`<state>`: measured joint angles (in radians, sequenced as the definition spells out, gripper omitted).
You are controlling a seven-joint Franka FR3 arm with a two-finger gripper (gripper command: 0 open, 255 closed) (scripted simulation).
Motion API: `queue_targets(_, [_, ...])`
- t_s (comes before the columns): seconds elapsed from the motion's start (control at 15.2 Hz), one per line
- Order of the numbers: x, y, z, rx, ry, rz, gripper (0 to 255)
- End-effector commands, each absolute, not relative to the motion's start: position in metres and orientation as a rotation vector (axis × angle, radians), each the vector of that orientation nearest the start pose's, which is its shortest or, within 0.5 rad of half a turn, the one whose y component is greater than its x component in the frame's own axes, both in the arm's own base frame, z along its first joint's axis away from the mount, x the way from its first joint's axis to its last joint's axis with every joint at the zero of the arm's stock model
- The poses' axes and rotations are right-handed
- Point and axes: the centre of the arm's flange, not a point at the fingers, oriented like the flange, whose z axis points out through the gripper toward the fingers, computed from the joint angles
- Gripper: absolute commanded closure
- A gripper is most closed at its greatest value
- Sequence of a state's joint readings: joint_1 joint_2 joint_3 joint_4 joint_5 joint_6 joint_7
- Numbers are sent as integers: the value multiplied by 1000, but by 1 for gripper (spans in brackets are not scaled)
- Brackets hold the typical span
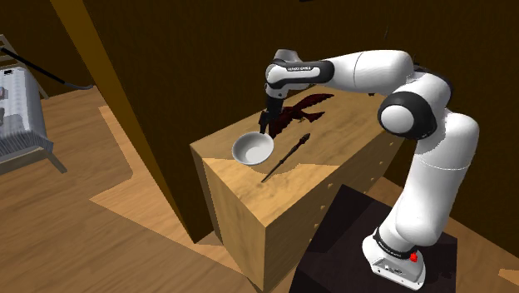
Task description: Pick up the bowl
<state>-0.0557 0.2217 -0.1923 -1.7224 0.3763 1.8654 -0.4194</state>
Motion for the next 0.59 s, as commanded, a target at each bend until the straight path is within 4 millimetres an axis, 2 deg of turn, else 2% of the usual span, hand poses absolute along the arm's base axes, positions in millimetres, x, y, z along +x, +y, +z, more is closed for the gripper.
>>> queue_targets(0.0, [634,-126,439,-2796,-65,-43,0])
queue_targets(0.07, [645,-130,432,-2784,-62,-40,0])
queue_targets(0.13, [645,-130,432,-2784,-62,-40,0])
queue_targets(0.53, [645,-130,400,-2784,-62,-40,0])
